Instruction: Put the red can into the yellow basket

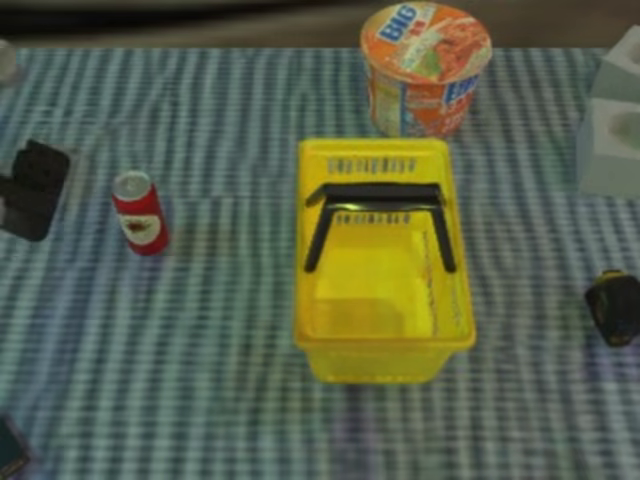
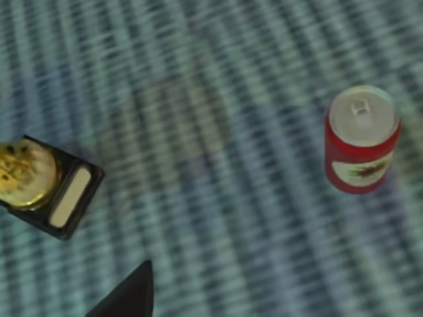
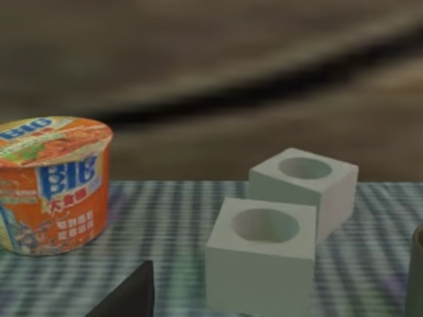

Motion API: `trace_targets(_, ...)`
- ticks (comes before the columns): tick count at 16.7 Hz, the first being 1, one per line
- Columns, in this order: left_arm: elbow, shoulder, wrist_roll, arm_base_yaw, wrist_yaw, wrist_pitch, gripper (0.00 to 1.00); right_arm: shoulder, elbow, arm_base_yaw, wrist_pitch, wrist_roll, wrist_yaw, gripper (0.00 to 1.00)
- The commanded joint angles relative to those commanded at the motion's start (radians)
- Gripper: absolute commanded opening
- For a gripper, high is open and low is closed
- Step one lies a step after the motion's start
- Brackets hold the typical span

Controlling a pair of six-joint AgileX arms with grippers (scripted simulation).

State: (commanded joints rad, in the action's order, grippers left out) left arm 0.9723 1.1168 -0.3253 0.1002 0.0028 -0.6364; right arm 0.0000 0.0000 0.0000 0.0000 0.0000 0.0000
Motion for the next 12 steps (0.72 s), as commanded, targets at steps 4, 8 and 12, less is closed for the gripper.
trace_targets(4, 0.380, 0.437, -0.117, 0.035, 0.000, -0.212, 1.00, 0.000, 0.000, 0.000, 0.000, 0.000, 0.000, 1.00)
trace_targets(8, 0.693, 0.812, -0.216, 0.064, 0.000, -0.405, 1.00, 0.000, 0.000, 0.000, 0.000, 0.000, 0.000, 1.00)
trace_targets(12, 0.890, 1.057, -0.283, 0.084, 0.001, -0.548, 1.00, 0.000, 0.000, 0.000, 0.000, 0.000, 0.000, 1.00)
